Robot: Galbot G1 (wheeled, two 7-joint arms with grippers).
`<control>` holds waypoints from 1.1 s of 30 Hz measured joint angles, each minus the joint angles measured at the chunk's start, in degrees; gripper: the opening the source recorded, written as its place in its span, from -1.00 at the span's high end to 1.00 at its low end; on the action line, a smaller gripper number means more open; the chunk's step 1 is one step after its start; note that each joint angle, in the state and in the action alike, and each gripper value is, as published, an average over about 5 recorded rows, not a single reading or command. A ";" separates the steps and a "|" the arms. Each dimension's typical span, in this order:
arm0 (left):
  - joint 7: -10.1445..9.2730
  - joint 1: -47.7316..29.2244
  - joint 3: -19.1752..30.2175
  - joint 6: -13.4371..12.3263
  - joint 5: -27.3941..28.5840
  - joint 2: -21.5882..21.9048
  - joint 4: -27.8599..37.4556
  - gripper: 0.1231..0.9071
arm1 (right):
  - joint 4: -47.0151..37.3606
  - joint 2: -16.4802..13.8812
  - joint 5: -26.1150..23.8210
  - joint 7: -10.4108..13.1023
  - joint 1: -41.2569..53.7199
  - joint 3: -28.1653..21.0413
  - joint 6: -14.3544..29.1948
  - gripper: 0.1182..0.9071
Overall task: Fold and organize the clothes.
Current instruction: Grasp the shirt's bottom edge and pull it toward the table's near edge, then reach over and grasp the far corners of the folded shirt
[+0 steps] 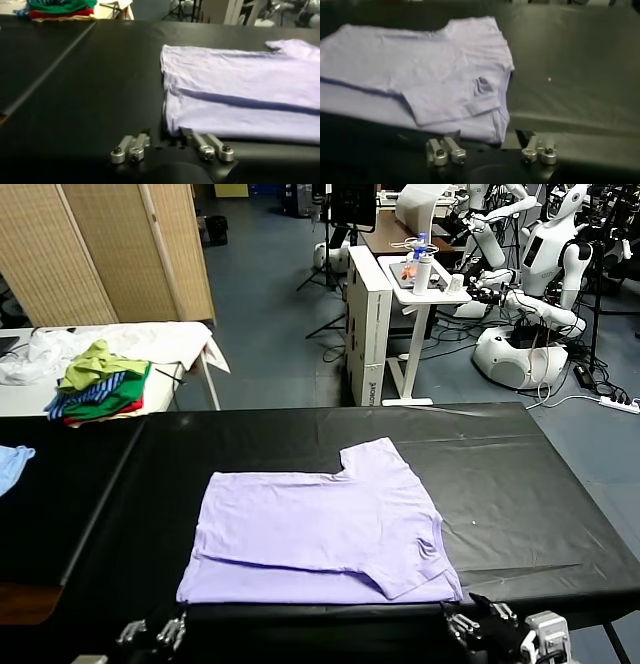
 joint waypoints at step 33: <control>-4.33 -49.94 13.95 9.22 -30.72 15.45 29.78 -1.00 | -48.10 4.10 1.69 -1.02 63.95 -39.17 -4.48 -1.00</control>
